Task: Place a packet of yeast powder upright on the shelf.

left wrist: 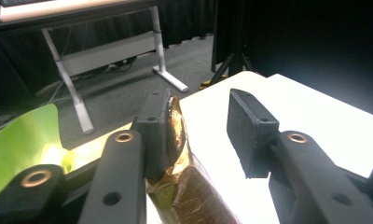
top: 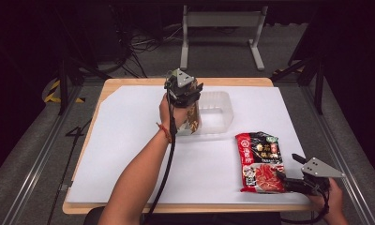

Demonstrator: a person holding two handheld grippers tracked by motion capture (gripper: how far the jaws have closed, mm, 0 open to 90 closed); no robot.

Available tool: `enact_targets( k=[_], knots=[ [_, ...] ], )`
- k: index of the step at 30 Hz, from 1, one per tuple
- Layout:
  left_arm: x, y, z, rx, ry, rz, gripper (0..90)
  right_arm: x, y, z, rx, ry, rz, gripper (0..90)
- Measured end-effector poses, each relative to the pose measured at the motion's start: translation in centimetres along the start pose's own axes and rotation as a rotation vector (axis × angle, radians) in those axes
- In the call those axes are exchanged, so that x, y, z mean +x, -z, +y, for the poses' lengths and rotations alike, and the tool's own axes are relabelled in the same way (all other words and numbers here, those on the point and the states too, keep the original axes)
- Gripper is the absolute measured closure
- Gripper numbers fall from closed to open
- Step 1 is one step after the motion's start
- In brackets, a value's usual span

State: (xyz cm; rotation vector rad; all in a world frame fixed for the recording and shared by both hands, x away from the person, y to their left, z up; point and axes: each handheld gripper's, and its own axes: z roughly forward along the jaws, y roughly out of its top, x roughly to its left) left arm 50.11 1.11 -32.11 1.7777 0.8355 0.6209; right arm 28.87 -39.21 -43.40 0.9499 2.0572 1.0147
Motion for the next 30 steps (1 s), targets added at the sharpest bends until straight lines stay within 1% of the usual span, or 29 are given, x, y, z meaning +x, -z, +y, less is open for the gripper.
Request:
enact_targets(
  k=[1, 2, 3, 4, 5, 7, 8, 9, 10, 11, 12, 13, 14, 15, 16, 17, 18, 19, 21, 22, 23, 24, 25, 27, 29, 30],
  knots=[
    [0.1, 0.0, 0.1, 0.009, 0.001, 0.009, 61.4, 0.0, 0.0, 0.0, 0.0, -0.001, 0.0, 17.6],
    [0.2, 0.1, 0.1, 0.012, -0.005, 0.014, 64.6, 0.0, 0.0, 0.0, 0.0, 0.0, 0.0, 17.6],
    [0.2, 0.2, 0.3, 0.012, -0.031, 0.048, 73.9, 0.0, 0.0, 0.0, 0.002, -0.001, 0.001, 17.6],
    [0.1, 0.1, 0.3, 0.018, -0.046, 0.058, 82.0, 0.0, 0.0, 0.0, 0.001, 0.0, 0.0, 17.6],
    [0.0, 0.0, 0.4, 0.021, -0.064, 0.078, 83.7, 0.0, 0.0, 0.0, 0.0, 0.0, 0.0, 17.6],
    [-0.3, -0.2, 0.4, 0.013, -0.084, 0.136, 85.3, 0.0, 0.0, 0.0, 0.001, 0.0, 0.0, 17.6],
    [-0.3, -0.2, 0.4, 0.013, -0.084, 0.136, 85.6, 0.0, 0.0, 0.0, 0.0, 0.0, -0.001, 17.6],
    [-0.4, -0.3, 0.5, 0.004, -0.082, 0.157, 85.6, 0.0, 0.0, 0.0, 0.0, 0.0, -0.001, 17.6],
    [-0.6, -0.5, 0.6, -0.018, -0.077, 0.199, 85.7, 0.0, 0.0, 0.0, -0.001, 0.0, 0.0, 17.6],
    [-0.7, -0.5, 0.9, -0.034, -0.069, 0.224, 85.7, 0.0, 0.0, 0.0, -0.001, -0.002, 0.001, 17.6],
    [-0.7, -0.7, 1.2, -0.036, -0.058, 0.235, 85.7, 0.0, 0.0, 0.0, 0.0, -0.002, 0.001, 17.6],
    [-0.7, -1.1, 1.8, -0.032, -0.066, 0.267, 85.7, 0.0, 0.0, 0.0, 0.0, -0.002, 0.001, 17.6],
    [-0.7, -1.1, 1.8, -0.032, -0.066, 0.267, 85.7, 0.0, 0.0, 0.0, 0.0, -0.002, 0.001, 17.6],
    [-0.8, -1.6, 2.4, -0.022, -0.118, 0.314, 85.6, 0.0, 0.0, 0.0, -0.001, -0.001, 0.002, 17.6],
    [-0.8, -1.6, 2.4, -0.022, -0.118, 0.314, 85.6, 0.0, 0.0, 0.0, -0.001, -0.001, 0.002, 17.6],
    [-0.7, -2.0, 2.7, -0.02, -0.119, 0.327, 85.6, 0.0, 0.0, 0.0, -0.002, -0.001, 0.002, 17.6],
    [-0.6, -2.2, 3.0, -0.021, -0.109, 0.334, 85.5, 0.0, 0.1, -0.1, -0.002, -0.001, 0.002, 17.6],
    [-0.6, -2.4, 3.3, -0.025, -0.116, 0.346, 85.6, -0.1, 0.1, -0.1, -0.003, -0.001, 0.002, 17.5],
    [-0.7, -2.8, 3.7, -0.03, -0.113, 0.348, 85.6, -0.1, 0.1, -0.1, -0.001, -0.004, 0.003, 17.6],
    [-0.9, -3.0, 3.8, -0.036, -0.121, 0.357, 85.5, -0.1, 0.1, -0.1, -0.001, -0.004, 0.003, 17.6],
    [-1.1, -3.2, 3.7, -0.035, -0.125, 0.348, 85.5, -0.1, 0.1, -0.1, -0.002, -0.002, 0.002, 17.5],
    [-1.3, -3.4, 3.4, -0.038, -0.116, 0.335, 85.5, -0.1, 0.1, -0.1, -0.004, 0.002, 0.002, 17.5],
    [-1.4, -3.5, 3.1, -0.039, -0.117, 0.319, 85.3, -0.1, 0.1, -0.1, -0.003, 0.001, 0.002, 17.6],
    [-1.9, -3.5, 2.2, -0.054, -0.124, 0.29, 85.1, -0.1, 0.2, -0.2, -0.005, -0.001, 0.002, 17.6],
    [-2.0, -3.3, 1.5, -0.064, -0.091, 0.24, 84.9, -0.2, 0.3, -0.2, -0.006, -0.005, 0.001, 17.6],
    [-2.0, -3.2, 1.3, -0.063, -0.094, 0.227, 84.6, -0.2, 0.3, -0.2, -0.006, -0.006, 0.001, 17.5]
  ],
)
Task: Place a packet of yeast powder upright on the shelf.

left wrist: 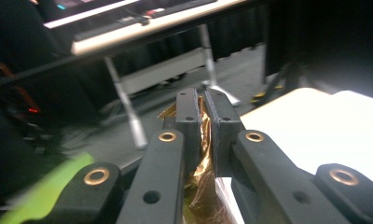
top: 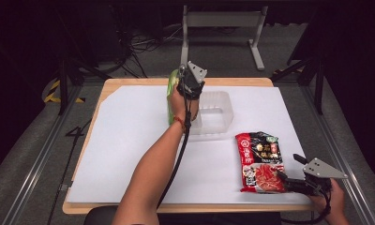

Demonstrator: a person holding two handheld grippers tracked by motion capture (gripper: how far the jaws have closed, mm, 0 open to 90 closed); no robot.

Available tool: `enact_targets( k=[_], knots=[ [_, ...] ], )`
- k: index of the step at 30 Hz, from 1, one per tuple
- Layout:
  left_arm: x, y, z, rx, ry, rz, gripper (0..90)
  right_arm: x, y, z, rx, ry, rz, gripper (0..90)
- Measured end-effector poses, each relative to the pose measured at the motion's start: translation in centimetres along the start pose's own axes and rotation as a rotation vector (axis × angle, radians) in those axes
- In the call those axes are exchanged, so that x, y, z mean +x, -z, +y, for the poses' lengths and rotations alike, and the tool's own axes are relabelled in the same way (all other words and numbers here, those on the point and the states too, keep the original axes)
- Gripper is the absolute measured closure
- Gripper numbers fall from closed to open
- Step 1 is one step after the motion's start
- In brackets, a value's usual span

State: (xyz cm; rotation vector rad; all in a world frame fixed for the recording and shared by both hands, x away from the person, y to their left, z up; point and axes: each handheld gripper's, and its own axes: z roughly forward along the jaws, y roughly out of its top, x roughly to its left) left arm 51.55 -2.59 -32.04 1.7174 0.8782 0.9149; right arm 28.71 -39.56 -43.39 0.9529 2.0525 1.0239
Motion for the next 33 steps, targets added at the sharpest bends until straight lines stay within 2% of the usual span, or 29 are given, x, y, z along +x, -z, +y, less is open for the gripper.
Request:
enact_targets(
  k=[2, 5, 12, 14, 17, 19, 22, 24, 25, 26, 28, 30, 32, 33],
  knots=[
    [0.0, 0.4, -0.5, 0.003, -0.001, -0.028, 84.3, 0.0, -0.1, 0.0, 0.002, 0.003, 0.0, 17.6],
    [0.0, 0.9, -1.4, 0.01, 0.024, -0.1, 83.0, 0.1, -0.1, 0.1, 0.002, 0.006, 0.001, 17.6],
    [-0.2, 2.7, -2.3, -0.013, 0.003, -0.17, 81.0, 0.2, -0.1, 0.1, 0.004, 0.005, -0.004, 17.6],
    [-0.2, 3.3, -2.5, -0.025, -0.013, -0.178, 80.9, 0.2, -0.1, 0.1, 0.003, 0.009, -0.005, 17.6],
    [-0.1, 3.9, -2.7, -0.041, 0.0, -0.195, 80.9, 0.2, -0.1, 0.1, 0.003, 0.007, -0.003, 17.6],
    [-0.1, 3.9, -2.8, -0.042, -0.008, -0.2, 80.8, 0.2, -0.1, 0.1, 0.002, 0.01, -0.002, 17.6],
    [0.3, 3.0, -2.7, -0.012, -0.049, -0.168, 80.5, 0.3, -0.2, 0.2, 0.005, 0.009, -0.001, 17.6],
    [0.6, 2.1, -2.8, 0.007, -0.025, -0.174, 82.2, 0.3, -0.2, 0.2, 0.005, 0.01, -0.001, 17.6],
    [0.6, 2.1, -2.8, 0.007, -0.025, -0.174, 82.6, 0.3, -0.2, 0.2, 0.005, 0.013, -0.002, 17.6],
    [0.6, 1.6, -3.0, 0.007, -0.006, -0.197, 83.1, 0.3, -0.2, 0.2, 0.004, 0.011, 0.0, 17.6],
    [0.5, 1.5, -3.2, -0.002, 0.0, -0.202, 83.3, 0.3, -0.2, 0.2, 0.003, 0.011, 0.001, 17.6],
    [0.3, 1.5, -3.4, -0.013, -0.001, -0.21, 83.4, 0.2, -0.1, 0.1, 0.002, 0.008, 0.001, 17.6],
    [0.0, 1.5, -3.3, -0.015, -0.024, -0.202, 83.4, 0.2, -0.1, 0.1, 0.002, 0.003, 0.002, 17.6],
    [-0.1, 1.5, -3.4, -0.015, -0.026, -0.226, 83.4, 0.2, -0.1, 0.1, 0.003, 0.005, 0.0, 17.6]
  ],
)
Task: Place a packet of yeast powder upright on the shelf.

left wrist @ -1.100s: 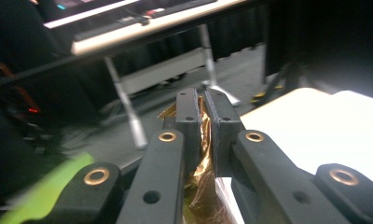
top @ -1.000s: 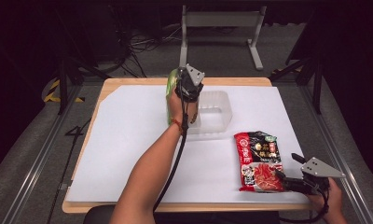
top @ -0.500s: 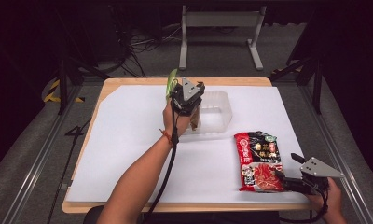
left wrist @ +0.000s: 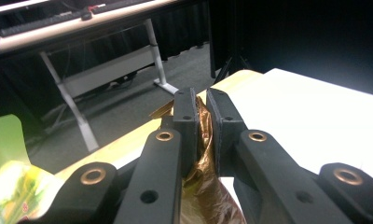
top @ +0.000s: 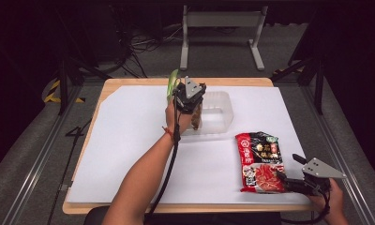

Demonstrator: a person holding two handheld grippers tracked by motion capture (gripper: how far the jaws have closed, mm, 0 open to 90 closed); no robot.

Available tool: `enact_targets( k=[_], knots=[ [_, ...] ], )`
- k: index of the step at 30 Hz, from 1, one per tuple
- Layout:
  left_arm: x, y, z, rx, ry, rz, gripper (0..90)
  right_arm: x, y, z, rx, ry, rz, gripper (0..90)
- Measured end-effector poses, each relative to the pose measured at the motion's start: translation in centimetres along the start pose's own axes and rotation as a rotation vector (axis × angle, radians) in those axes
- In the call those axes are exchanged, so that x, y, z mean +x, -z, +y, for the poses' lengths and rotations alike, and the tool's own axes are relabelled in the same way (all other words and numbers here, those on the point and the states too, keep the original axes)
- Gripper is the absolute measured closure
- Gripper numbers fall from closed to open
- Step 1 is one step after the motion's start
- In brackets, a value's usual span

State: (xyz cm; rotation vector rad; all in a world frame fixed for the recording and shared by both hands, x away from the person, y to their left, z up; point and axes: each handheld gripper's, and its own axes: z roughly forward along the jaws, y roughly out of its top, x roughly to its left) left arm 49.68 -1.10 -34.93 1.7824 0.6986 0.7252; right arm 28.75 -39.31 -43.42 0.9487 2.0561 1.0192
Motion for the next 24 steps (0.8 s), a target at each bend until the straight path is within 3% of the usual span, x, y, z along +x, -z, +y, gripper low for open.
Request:
enact_targets(
  k=[2, 5, 9, 12, 15, 16, 19, 21, 24],
  knots=[
    [-0.5, -0.2, -0.2, 0.012, -0.001, -0.027, 83.4, 0.1, 0.0, 0.0, 0.0, 0.006, 0.002, 17.6],
    [-1.6, -0.4, -0.7, 0.022, -0.034, -0.059, 83.4, 0.2, 0.0, 0.1, -0.001, 0.01, 0.003, 17.6],
    [-2.2, -0.6, -1.2, 0.004, 0.006, -0.089, 83.2, 0.1, 0.1, 0.0, 0.0, 0.006, 0.002, 17.6],
    [-1.9, -0.2, -1.3, -0.028, 0.052, -0.075, 82.9, 0.1, 0.1, 0.0, -0.002, 0.006, 0.002, 17.6],
    [-0.9, 0.9, -1.0, -0.081, 0.093, -0.04, 76.8, 0.0, 0.1, -0.1, 0.0, -0.001, 0.002, 17.6],
    [-0.7, 1.1, -1.0, -0.081, 0.092, -0.034, 72.5, 0.0, 0.1, 0.0, 0.001, -0.001, 0.001, 17.6],
    [0.0, 1.9, -0.8, -0.091, 0.07, -0.029, 71.4, 0.1, 0.0, 0.0, 0.001, 0.008, 0.0, 17.6],
    [0.5, 2.6, -0.9, -0.097, 0.06, -0.033, 64.3, 0.1, 0.0, 0.0, 0.004, 0.006, 0.003, 17.6],
    [1.1, 3.5, -1.1, -0.103, 0.05, -0.043, 63.4, 0.1, 0.0, 0.0, 0.005, 0.006, 0.003, 17.5]
  ],
)
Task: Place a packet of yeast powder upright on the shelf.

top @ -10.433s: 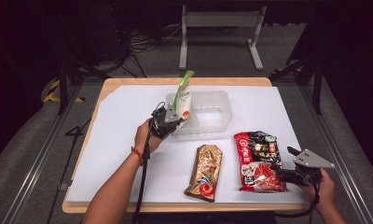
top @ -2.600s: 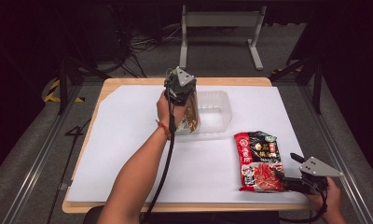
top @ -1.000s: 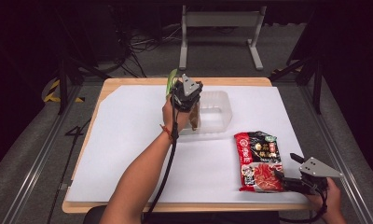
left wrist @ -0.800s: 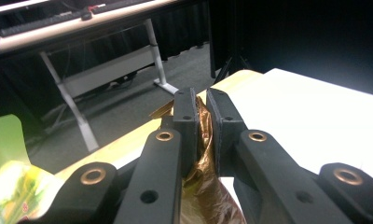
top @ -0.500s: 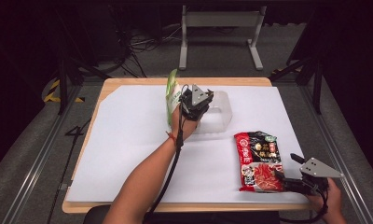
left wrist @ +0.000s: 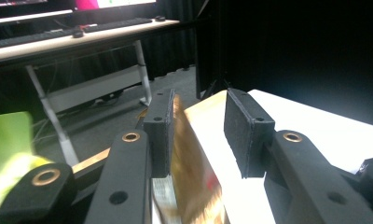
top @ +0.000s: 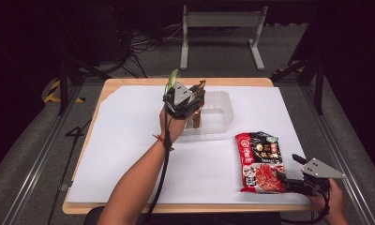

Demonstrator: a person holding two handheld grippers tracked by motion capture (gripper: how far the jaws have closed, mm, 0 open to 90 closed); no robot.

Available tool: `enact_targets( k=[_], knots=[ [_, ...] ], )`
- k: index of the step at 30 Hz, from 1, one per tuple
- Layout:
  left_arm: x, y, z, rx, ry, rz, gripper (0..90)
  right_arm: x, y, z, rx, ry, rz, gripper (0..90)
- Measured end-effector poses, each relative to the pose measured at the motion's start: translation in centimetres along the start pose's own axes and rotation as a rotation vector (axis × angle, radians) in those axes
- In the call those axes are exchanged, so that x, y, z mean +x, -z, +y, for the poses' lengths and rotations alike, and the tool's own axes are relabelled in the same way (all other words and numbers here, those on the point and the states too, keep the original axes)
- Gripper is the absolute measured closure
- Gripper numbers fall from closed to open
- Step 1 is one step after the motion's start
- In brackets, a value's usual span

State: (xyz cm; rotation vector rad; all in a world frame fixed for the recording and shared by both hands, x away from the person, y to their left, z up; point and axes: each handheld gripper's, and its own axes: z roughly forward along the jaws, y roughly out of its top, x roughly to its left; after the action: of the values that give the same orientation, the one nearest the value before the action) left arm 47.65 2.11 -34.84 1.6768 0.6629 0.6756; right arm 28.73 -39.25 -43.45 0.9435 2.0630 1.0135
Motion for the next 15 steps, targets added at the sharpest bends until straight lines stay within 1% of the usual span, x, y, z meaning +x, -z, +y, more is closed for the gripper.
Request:
enact_targets(
  k=[1, 2, 4, 5, 6, 7, 8, 9, 11, 12, 13, 14, 15],
  knots=[
    [0.0, 0.0, 0.0, 0.0, 0.0, 0.0, 62.6, 0.0, 0.0, 0.0, 0.0, 0.0, 0.0, 17.5],
    [0.1, 0.3, 0.0, -0.001, -0.016, -0.023, 62.6, 0.0, 0.0, 0.0, 0.0, 0.0, 0.002, 17.6],
    [0.0, 0.9, 0.0, 0.006, -0.061, -0.035, 58.6, 0.0, 0.0, 0.0, 0.001, 0.001, -0.001, 17.6],
    [-0.1, 1.1, 0.0, 0.011, -0.077, -0.051, 57.4, 0.0, 0.0, 0.0, 0.001, 0.001, -0.001, 17.6],
    [-0.1, 1.1, 0.0, 0.011, -0.077, -0.051, 56.7, 0.0, 0.0, 0.0, 0.001, 0.001, -0.001, 17.6],
    [-0.3, 1.6, 0.0, 0.02, -0.107, -0.062, 56.7, 0.0, 0.0, 0.0, 0.001, 0.001, -0.001, 17.6],
    [-0.3, 1.8, 0.0, 0.032, -0.126, -0.075, 54.7, 0.0, 0.0, 0.0, 0.001, 0.001, 0.001, 17.6],
    [-0.3, 2.1, 0.0, 0.049, -0.145, -0.099, 53.4, 0.0, 0.0, 0.0, 0.002, 0.001, -0.001, 17.6],
    [-0.5, 2.5, -0.3, 0.078, -0.16, -0.125, 50.0, 0.0, 0.0, 0.0, 0.001, 0.001, -0.001, 17.6],
    [-0.5, 2.7, -0.5, 0.081, -0.16, -0.133, 48.9, 0.0, 0.0, 0.0, 0.001, 0.0, -0.001, 17.6],
    [-0.5, 3.0, -0.7, 0.084, -0.169, -0.148, 48.9, 0.0, 0.0, 0.0, 0.002, 0.0, -0.001, 17.6],
    [-0.6, 3.4, -0.9, 0.085, -0.165, -0.166, 49.1, 0.0, 0.0, 0.0, 0.001, 0.001, -0.001, 17.6],
    [-0.5, 3.7, -1.0, 0.089, -0.174, -0.176, 49.1, 0.0, 0.0, 0.0, 0.001, 0.0, -0.001, 17.5]
  ],
)
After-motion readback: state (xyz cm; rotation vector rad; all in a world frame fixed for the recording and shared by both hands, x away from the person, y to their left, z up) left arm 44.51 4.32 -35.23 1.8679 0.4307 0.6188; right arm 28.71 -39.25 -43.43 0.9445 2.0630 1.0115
